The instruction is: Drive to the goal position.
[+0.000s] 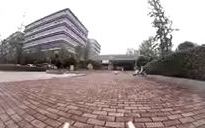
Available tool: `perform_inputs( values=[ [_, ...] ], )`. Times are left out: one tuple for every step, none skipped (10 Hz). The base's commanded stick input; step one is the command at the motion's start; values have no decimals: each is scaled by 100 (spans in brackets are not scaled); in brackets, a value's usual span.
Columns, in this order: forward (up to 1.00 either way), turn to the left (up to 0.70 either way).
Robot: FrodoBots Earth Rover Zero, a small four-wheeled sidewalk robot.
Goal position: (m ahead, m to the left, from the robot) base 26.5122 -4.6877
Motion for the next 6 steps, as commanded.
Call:
perform_inputs(
  values=[
    [45, 0],
    [45, 0],
    [45, 0],
    [45, 0],
    [45, 0],
    [45, 0]
  ],
)
